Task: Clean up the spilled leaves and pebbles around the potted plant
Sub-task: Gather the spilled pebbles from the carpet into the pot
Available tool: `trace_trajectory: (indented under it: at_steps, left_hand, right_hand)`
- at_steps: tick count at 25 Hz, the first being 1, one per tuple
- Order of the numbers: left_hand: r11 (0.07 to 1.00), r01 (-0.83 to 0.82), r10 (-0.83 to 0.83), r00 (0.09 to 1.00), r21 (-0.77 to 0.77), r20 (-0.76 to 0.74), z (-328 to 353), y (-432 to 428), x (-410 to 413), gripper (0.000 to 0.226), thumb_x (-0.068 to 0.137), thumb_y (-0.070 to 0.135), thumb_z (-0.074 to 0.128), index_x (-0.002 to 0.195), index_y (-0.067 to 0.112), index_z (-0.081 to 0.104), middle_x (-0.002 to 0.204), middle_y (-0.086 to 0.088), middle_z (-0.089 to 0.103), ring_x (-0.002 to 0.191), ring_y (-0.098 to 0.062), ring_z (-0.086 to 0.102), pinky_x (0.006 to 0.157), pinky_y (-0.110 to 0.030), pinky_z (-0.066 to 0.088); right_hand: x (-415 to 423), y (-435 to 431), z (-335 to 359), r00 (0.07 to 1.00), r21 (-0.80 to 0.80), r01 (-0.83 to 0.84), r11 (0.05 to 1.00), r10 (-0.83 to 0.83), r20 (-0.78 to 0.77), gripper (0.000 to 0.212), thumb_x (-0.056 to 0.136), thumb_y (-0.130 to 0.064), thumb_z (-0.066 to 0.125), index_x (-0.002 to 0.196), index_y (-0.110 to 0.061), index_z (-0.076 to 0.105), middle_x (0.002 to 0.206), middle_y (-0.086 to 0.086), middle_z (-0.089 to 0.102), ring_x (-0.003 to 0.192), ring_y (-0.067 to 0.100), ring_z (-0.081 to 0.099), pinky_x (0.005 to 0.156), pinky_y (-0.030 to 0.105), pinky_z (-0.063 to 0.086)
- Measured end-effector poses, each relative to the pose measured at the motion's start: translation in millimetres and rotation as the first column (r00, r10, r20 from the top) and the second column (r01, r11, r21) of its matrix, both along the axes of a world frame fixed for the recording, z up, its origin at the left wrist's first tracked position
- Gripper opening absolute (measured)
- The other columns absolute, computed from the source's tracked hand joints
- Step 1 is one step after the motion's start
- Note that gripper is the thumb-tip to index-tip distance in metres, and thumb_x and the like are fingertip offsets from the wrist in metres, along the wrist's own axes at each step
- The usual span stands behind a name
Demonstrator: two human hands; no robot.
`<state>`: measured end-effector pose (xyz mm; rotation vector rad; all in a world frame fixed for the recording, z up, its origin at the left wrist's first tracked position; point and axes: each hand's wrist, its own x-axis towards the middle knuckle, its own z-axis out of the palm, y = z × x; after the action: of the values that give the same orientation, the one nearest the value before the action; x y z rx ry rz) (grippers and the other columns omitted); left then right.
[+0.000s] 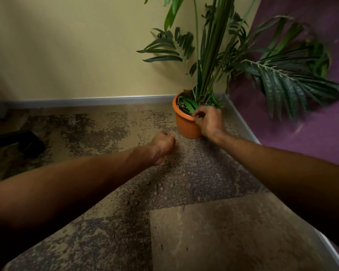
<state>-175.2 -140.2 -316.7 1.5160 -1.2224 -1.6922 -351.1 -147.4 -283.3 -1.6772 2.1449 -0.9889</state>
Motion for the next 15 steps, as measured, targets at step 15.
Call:
trace_trajectory:
  at_steps: [15]
  left_hand:
    - [0.914, 0.38, -0.254, 0.807, -0.141, 0.533, -40.6, 6.0, 55.2, 0.026, 0.101, 0.011, 0.05, 0.113, -0.003, 0.068, 0.099, -0.015, 0.067, 0.091, -0.027, 0.06, 0.086, -0.042, 0.056]
  right_hand:
    - [-40.4, -47.0, 20.2, 0.968, -0.062, 0.249, 0.966, -0.247, 0.046, 0.018, 0.092, -0.002, 0.069, 0.105, -0.011, 0.078, 0.092, 0.005, 0.072, 0.081, 0.011, 0.063, 0.073, 0.025, 0.055]
